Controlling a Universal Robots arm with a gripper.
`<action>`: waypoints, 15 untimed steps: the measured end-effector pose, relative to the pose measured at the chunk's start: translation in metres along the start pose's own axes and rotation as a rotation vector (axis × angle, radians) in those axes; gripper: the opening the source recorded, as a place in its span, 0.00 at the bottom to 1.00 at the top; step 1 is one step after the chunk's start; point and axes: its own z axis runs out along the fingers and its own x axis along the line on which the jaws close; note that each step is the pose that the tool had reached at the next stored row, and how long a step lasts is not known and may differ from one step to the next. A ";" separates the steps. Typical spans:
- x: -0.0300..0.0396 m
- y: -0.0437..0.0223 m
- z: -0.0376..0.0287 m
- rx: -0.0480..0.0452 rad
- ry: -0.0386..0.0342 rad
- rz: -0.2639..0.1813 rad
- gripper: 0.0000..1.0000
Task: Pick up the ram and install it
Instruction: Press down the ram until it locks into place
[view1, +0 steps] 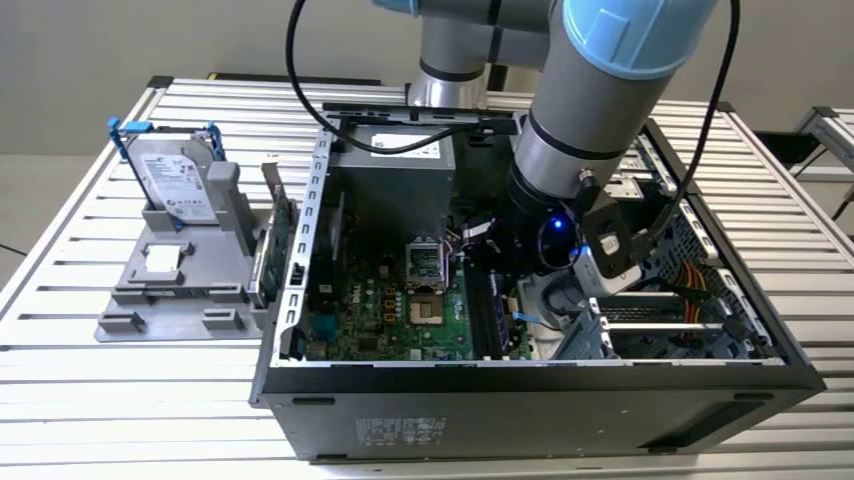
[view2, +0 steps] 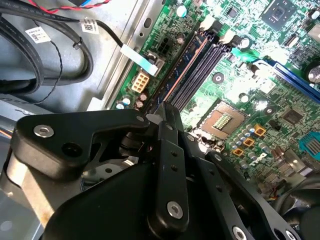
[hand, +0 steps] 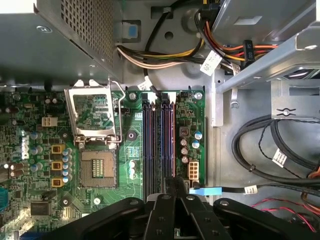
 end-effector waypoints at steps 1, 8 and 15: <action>0.0000 -0.0001 -0.0001 0.0001 0.0000 0.000 0.00; 0.0000 -0.0005 -0.0003 0.0000 0.0000 0.000 0.00; 0.0007 -0.0006 -0.0002 -0.0003 0.0000 0.000 0.00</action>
